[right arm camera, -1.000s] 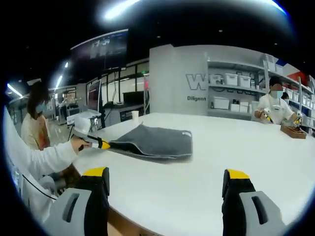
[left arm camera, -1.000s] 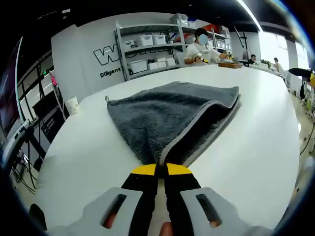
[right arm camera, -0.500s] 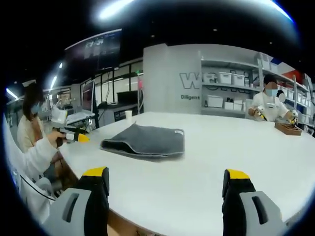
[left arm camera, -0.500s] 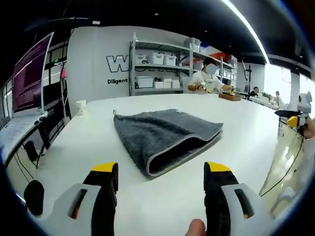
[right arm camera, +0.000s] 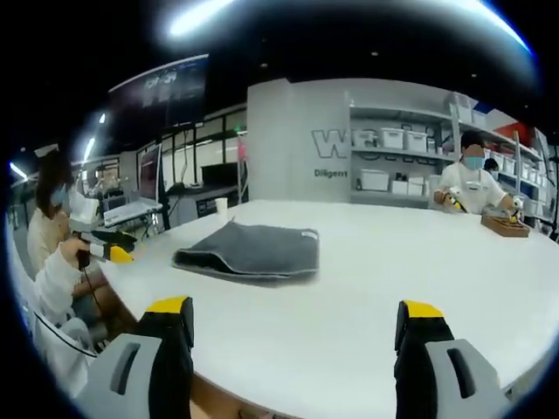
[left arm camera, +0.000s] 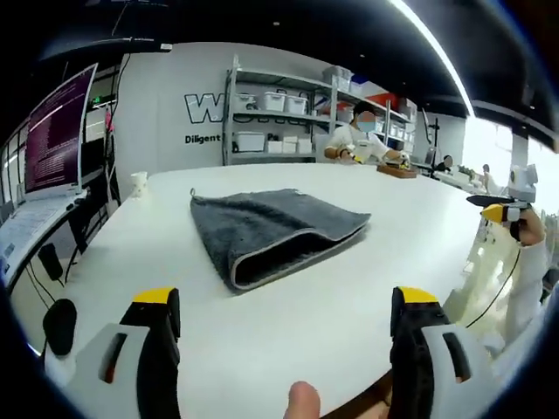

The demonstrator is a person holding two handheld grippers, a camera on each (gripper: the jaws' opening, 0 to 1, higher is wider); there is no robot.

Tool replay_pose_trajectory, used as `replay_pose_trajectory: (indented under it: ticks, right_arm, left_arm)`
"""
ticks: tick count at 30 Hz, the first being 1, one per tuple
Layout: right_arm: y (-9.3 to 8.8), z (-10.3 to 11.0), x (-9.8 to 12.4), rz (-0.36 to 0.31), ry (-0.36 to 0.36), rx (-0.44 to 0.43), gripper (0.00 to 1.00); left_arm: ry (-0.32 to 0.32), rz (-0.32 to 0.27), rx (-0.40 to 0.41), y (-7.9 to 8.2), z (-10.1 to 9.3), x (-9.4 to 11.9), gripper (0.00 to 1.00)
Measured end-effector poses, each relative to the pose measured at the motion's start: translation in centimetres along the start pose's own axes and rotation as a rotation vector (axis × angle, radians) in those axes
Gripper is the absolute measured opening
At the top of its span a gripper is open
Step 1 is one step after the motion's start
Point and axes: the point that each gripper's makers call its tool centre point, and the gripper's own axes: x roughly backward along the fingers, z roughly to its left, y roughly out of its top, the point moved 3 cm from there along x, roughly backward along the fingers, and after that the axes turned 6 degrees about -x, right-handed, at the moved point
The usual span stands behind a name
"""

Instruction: Open the folded towel by lifting each exposed corner and separating the folded layers until the towel lies flat within the target outline without major curled edges

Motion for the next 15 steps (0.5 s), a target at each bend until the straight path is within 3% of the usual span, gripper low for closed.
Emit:
replay_pose_trajectory:
  ticks: [4,6,10,15]
  right_arm:
    - [0.0,-0.3,0.2,-0.002,-0.006,-0.005,0.96]
    - [0.1,-0.5,0.3,-0.008,-0.012,-0.007,0.96]
    - [0.2,-0.7,0.6,-0.012,-0.019,-0.008,0.96]
    - [0.3,-1.0,1.0,-0.022,-0.030,-0.010,0.96]
  left_arm:
    - [-0.036,-0.003,-0.062,1.3,-1.4,-2.1,1.00]
    - [-0.083,0.006,-0.115,2.0,-2.8,-3.8,1.00]
    - [-0.170,0.016,-0.214,4.0,-6.7,-9.3,0.99]
    - [-0.218,0.027,-0.330,6.2,-10.9,-15.9,0.95]
